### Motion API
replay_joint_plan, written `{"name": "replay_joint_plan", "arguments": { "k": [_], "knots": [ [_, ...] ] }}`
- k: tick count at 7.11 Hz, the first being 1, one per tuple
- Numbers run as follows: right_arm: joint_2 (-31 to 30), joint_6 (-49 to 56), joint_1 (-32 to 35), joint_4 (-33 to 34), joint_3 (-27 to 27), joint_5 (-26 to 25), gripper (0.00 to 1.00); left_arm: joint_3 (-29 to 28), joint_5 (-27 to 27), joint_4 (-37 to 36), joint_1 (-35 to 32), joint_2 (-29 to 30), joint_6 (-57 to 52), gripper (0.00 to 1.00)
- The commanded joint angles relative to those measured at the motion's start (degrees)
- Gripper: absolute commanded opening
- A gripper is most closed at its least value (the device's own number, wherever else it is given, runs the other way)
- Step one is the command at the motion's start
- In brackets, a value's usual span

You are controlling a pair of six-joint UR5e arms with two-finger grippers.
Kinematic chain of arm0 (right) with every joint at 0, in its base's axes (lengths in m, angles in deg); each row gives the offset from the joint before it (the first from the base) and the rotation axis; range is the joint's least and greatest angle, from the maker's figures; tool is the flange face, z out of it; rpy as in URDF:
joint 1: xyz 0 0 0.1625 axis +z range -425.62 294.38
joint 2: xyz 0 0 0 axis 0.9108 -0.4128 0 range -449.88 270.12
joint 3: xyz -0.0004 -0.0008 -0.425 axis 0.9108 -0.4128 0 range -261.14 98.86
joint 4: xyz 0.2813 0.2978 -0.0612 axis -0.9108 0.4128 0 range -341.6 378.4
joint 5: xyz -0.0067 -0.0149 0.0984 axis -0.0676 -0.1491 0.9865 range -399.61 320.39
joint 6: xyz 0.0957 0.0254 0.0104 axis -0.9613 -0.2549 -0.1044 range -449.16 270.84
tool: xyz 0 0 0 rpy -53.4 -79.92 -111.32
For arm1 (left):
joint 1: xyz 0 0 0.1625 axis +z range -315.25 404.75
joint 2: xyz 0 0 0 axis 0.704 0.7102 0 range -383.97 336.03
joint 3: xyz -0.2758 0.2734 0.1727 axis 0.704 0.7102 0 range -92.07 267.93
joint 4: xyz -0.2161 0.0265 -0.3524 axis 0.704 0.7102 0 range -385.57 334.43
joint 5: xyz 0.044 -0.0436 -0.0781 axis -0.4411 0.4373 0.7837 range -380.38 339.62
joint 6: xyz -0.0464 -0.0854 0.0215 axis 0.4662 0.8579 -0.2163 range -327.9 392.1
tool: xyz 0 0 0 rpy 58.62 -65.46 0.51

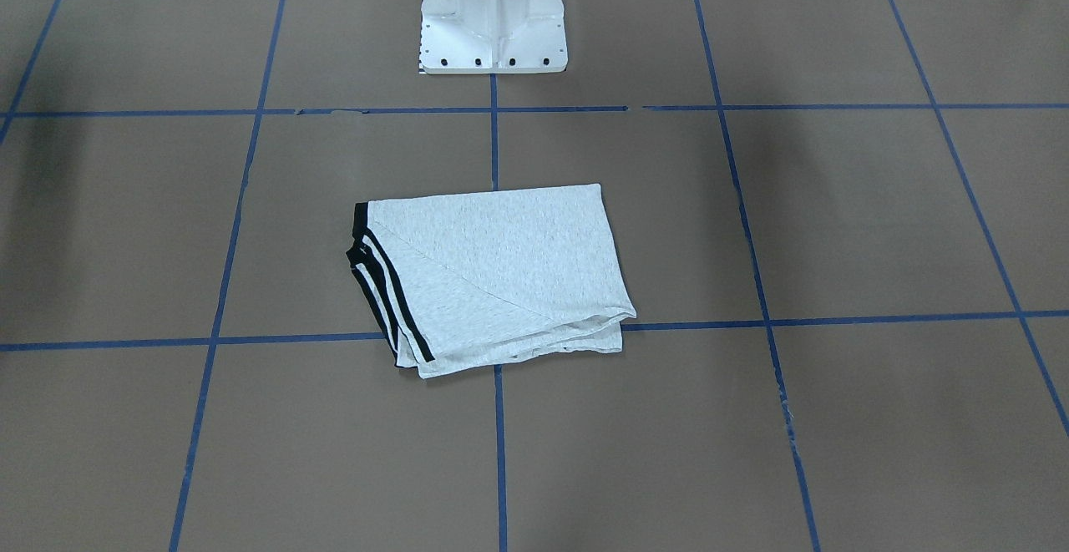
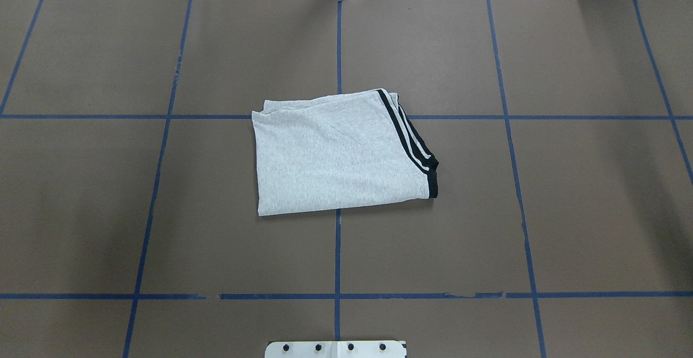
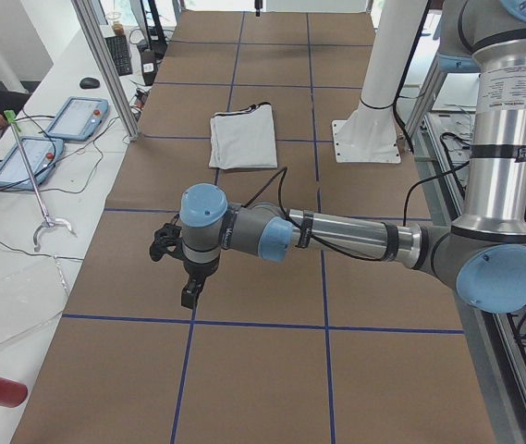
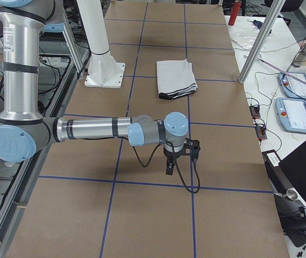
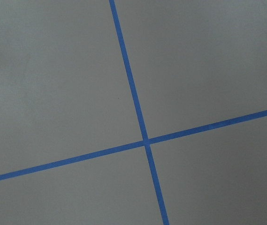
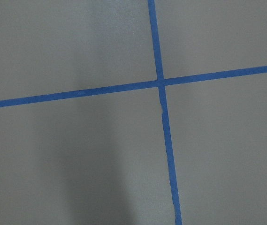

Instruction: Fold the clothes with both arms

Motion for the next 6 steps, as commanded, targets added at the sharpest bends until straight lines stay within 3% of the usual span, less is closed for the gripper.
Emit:
{"name": "replay_joint_plan", "arguments": {
  "k": [1,6],
  "knots": [
    [-0.1,-0.1,0.0,0.0,-0.2,0.5,1.00,0.0,0.0,0.0,0.0,0.0,0.0,1.00],
    [0.1,-0.5,0.0,0.0,-0.1,0.7,1.00,0.3,-0.4,0.5,0.1,0.2,-0.2,1.00]
  ]
}}
